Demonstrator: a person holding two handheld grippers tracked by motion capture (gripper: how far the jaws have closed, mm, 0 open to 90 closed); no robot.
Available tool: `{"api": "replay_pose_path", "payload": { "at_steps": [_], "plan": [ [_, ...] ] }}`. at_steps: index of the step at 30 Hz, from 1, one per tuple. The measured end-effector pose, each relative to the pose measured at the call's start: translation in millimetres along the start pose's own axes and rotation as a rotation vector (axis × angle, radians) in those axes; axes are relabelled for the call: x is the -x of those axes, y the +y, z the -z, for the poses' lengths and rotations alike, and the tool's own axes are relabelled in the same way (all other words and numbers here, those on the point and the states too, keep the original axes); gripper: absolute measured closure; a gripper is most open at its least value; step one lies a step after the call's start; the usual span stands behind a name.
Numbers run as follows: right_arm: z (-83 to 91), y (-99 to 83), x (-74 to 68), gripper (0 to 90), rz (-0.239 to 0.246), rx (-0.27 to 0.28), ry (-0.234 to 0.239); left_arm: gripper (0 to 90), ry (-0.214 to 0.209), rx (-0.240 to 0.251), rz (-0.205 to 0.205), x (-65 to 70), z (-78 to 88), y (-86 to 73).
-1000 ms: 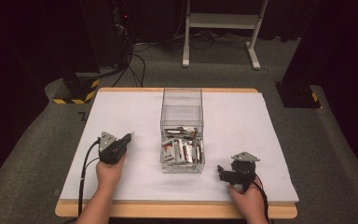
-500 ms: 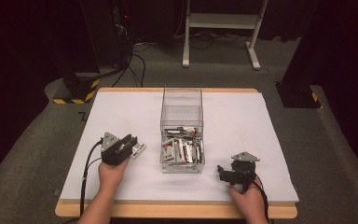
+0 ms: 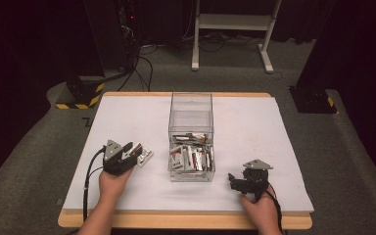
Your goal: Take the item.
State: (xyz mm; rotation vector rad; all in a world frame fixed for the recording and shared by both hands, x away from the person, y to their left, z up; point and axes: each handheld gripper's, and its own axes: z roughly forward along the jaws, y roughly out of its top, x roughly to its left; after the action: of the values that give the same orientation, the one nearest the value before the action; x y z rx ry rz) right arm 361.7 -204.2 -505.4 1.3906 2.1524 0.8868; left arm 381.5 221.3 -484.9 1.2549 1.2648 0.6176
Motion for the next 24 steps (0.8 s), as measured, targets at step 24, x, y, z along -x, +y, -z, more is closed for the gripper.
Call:
{"api": "replay_pose_path", "payload": {
  "at_steps": [24],
  "plan": [
    [0.0,0.0,0.0,12.2,0.0,0.0,0.0,37.7,0.11,-0.165,-0.025,-48.0,34.5,-13.8]
  ]
}}
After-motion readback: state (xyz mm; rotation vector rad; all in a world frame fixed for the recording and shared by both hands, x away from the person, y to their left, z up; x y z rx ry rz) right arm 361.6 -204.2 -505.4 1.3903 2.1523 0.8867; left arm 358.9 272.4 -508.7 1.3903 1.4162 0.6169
